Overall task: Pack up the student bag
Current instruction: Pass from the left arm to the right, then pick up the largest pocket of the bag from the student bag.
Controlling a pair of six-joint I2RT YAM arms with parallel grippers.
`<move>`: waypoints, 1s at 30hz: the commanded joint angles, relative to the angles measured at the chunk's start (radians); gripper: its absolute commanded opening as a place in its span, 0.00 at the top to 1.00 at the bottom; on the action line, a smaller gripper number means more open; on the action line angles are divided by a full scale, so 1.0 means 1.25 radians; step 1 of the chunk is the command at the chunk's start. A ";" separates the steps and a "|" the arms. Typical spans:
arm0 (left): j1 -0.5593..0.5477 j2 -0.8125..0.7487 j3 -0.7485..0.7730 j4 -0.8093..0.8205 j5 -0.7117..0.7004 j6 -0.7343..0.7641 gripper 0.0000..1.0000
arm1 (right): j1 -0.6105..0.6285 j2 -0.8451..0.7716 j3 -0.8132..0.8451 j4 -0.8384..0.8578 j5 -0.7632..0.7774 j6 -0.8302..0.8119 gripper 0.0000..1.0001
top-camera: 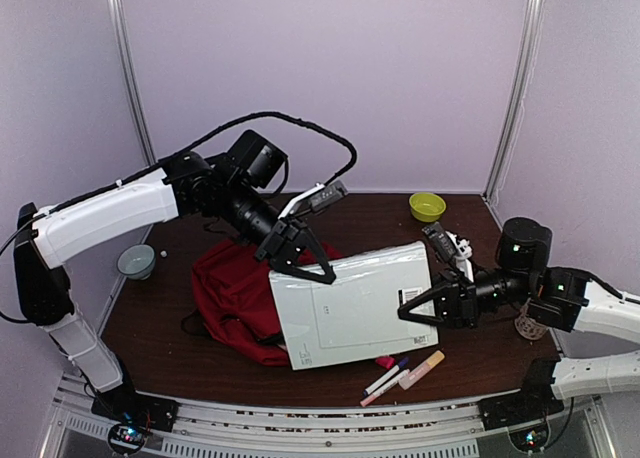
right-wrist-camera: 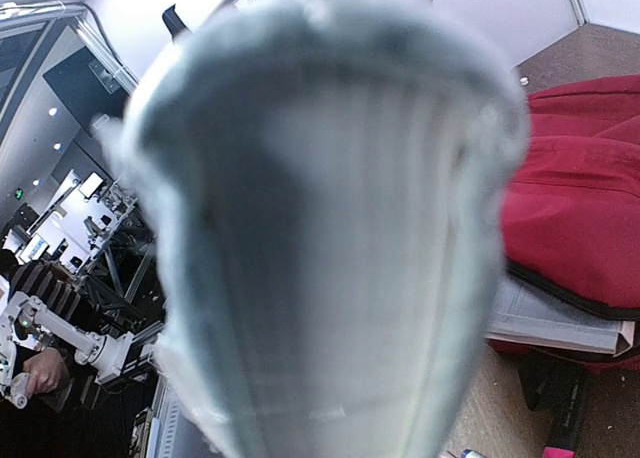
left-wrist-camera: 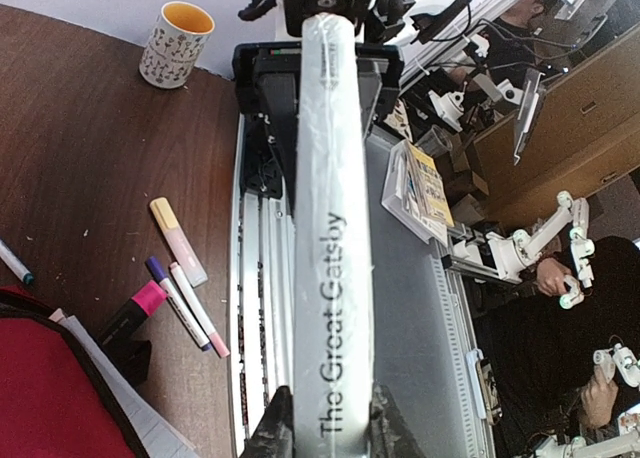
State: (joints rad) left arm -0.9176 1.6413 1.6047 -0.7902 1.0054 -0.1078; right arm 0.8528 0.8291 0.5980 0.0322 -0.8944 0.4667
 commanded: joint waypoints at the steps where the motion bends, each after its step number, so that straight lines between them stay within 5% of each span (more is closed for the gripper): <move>1: -0.003 -0.046 -0.003 0.076 0.027 0.002 0.85 | 0.005 -0.025 0.005 0.029 -0.015 -0.002 0.94; 8: -0.002 -0.087 -0.041 0.076 -0.121 -0.009 0.40 | 0.006 -0.055 -0.002 -0.011 0.046 -0.003 1.00; 11: -0.001 -0.115 -0.066 0.076 -0.208 -0.020 0.31 | 0.005 -0.092 0.003 -0.060 0.121 -0.015 1.00; 21: -0.002 -0.229 -0.191 0.100 -0.555 -0.077 0.16 | -0.004 -0.193 0.002 -0.181 0.419 -0.033 1.00; 30: -0.032 -0.294 -0.288 0.111 -0.729 -0.081 0.13 | -0.020 -0.267 -0.030 -0.199 0.641 0.009 1.00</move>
State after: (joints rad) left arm -0.9295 1.2987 1.2732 -0.7017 0.2367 -0.2012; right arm 0.8398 0.5560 0.5461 -0.3153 -0.2672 0.4553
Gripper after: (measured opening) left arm 0.869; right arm 0.211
